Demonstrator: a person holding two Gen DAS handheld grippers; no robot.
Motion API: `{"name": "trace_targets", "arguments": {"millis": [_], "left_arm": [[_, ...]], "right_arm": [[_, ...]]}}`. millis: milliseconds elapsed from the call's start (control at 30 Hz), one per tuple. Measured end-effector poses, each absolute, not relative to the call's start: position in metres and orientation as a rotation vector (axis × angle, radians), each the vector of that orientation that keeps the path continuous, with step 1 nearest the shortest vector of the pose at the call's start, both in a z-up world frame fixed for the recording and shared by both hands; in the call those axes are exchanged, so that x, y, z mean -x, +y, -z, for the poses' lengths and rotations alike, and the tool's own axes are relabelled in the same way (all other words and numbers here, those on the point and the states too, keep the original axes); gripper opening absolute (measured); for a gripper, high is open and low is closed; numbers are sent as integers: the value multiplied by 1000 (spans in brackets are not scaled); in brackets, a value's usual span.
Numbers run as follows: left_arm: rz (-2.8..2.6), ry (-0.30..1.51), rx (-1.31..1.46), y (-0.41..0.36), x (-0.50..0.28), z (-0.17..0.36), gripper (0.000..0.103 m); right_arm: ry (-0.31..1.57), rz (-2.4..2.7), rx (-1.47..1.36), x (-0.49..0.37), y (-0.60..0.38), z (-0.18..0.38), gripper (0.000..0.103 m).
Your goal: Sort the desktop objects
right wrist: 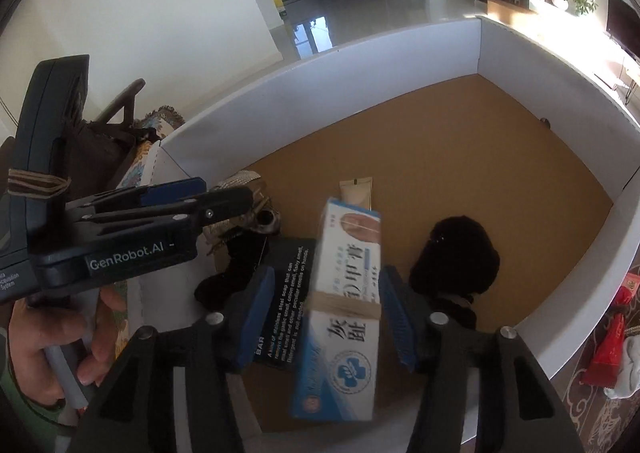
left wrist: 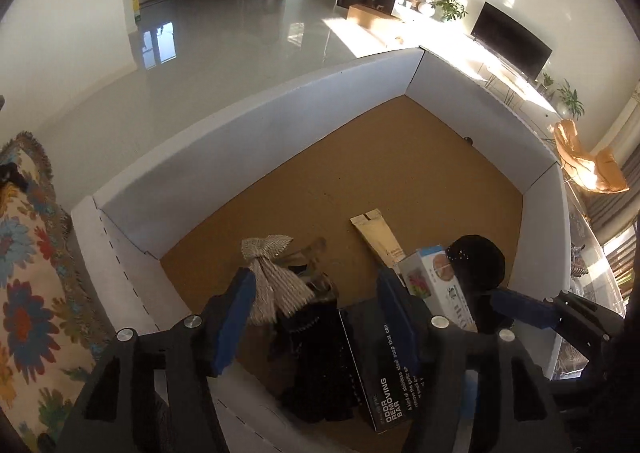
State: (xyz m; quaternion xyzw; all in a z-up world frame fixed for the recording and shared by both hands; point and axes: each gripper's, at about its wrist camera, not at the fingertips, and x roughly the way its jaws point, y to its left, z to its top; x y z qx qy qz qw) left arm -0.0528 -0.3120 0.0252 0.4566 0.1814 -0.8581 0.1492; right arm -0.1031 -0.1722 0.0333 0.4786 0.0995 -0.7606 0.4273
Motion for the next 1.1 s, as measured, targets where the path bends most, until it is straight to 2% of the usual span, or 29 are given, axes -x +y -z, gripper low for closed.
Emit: {"name": "trace_targets", "arguments": {"millis": [200,300,400,467,533,567,700,800,967,1100], "left_arm": [[2560,564,-1179,-274,28,-56,63],[2699,511,-1151,-221,19,-82,63],[2866,428,-1191,-153,12,-98,65],[2987,374,-1215,-103,2,-102,75],[3098,355,-1226,-55,-7,-98,95],[3144,353,-1247,-34,-9,-90,98],[3169,198,-1376,42,-3,-45,98],[3057,99,-1451,72,14,-8,98],[2907,-42,-1501,68,38,39,98],[2895,-6,-1471,58,38,43,98]], "right_arm": [[187,2054,-1006,81,-88,-75,94],[212,2211,-926,65,-21,-82,99],[263,2376,-960,57,51,-58,100],[293,2469,-1036,51,98,-34,100],[333,2541,-1141,44,141,-9,100],[343,2563,-1197,40,163,1,100],[295,2638,-1316,19,225,23,100],[230,2667,-1344,10,239,34,100],[166,2674,-1358,7,245,33,103],[133,2664,-1369,7,249,36,103]]}}
